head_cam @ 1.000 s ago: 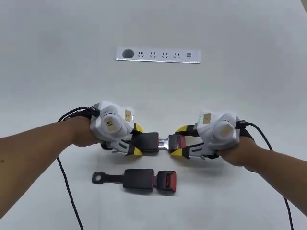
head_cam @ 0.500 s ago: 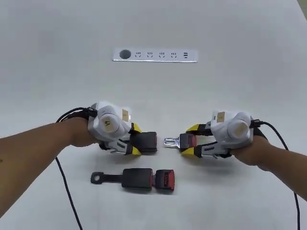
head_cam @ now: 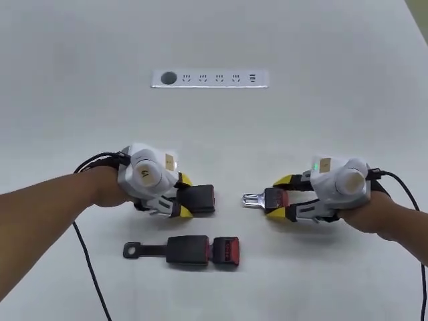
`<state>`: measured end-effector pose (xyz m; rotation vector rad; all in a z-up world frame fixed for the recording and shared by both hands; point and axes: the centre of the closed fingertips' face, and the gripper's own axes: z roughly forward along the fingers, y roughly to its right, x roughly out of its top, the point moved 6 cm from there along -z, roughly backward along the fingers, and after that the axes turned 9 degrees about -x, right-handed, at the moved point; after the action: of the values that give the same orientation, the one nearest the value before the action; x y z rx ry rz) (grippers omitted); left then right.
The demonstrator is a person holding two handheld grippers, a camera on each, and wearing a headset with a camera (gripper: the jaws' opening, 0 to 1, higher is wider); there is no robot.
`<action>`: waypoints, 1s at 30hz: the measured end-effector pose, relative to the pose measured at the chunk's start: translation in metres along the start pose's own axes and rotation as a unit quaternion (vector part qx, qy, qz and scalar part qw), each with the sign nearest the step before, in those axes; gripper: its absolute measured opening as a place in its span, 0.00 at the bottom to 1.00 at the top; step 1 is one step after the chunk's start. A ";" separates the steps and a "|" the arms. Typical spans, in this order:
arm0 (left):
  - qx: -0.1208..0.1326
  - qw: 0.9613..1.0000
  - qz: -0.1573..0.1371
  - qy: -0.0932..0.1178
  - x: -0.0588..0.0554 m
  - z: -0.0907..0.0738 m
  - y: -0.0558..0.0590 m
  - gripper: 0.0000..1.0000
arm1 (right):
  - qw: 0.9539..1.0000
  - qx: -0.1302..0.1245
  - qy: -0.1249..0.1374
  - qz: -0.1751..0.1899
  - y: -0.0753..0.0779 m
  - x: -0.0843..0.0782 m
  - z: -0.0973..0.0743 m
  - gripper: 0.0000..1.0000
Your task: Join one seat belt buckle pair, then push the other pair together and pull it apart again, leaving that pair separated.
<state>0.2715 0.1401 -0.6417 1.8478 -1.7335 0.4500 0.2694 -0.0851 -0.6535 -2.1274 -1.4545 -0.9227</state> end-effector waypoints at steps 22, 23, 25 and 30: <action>0.002 1.000 -0.002 -0.002 -0.002 0.001 -0.001 0.34 | 1.000 -0.005 -0.009 0.005 0.005 -0.017 -0.024 0.35; 0.002 1.000 -0.002 -0.003 -0.002 0.001 -0.001 0.34 | 1.000 -0.006 -0.009 0.006 0.006 -0.018 -0.025 0.35; 0.003 1.000 -0.002 -0.003 -0.002 0.001 -0.001 0.34 | 1.000 -0.007 -0.011 0.008 0.007 -0.020 -0.027 0.36; 0.004 1.000 -0.002 -0.005 -0.001 0.001 0.000 0.34 | 1.000 -0.007 -0.011 0.012 0.008 -0.024 -0.030 0.36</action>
<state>0.2713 0.1404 -0.6427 1.8622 -1.7356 0.4469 0.2624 -0.1232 -0.6489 -2.1669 -1.4330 -0.9053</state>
